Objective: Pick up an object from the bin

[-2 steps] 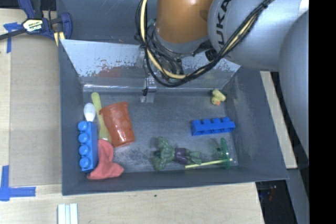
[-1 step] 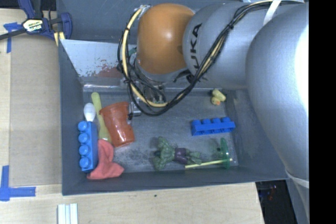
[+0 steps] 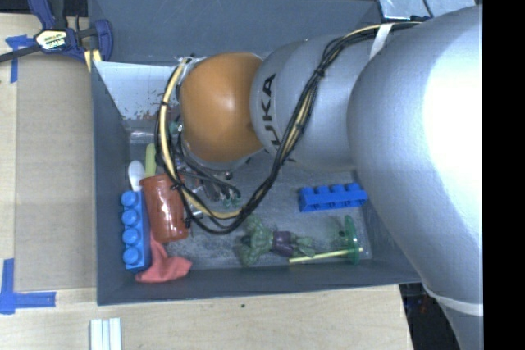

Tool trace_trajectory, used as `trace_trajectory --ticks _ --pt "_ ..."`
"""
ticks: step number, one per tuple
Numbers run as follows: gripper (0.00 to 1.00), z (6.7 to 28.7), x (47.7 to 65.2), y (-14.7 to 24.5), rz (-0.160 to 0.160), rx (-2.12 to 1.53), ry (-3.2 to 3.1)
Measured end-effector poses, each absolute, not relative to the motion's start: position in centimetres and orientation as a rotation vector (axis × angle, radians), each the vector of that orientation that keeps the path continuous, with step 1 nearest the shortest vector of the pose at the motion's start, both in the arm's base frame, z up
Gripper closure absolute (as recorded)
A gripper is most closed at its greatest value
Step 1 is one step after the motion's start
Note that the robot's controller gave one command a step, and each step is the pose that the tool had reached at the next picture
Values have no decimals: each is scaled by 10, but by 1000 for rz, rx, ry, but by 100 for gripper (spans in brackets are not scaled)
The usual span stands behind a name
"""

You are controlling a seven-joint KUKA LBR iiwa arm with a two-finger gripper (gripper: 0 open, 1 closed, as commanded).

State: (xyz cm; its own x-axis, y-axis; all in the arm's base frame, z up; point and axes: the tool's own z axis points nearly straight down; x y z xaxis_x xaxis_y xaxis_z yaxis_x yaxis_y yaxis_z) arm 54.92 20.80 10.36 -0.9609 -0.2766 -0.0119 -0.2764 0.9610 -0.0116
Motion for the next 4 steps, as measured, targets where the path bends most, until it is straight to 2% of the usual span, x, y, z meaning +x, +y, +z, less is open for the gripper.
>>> trace_trajectory --ticks 1,2,3,4 --pt "0 96 556 169 0 -340 3113" --pt "0 123 542 143 -7 -251 3124" --pt "0 128 546 110 -6 -302 3120" --pt "0 114 575 104 -3 -293 3114"
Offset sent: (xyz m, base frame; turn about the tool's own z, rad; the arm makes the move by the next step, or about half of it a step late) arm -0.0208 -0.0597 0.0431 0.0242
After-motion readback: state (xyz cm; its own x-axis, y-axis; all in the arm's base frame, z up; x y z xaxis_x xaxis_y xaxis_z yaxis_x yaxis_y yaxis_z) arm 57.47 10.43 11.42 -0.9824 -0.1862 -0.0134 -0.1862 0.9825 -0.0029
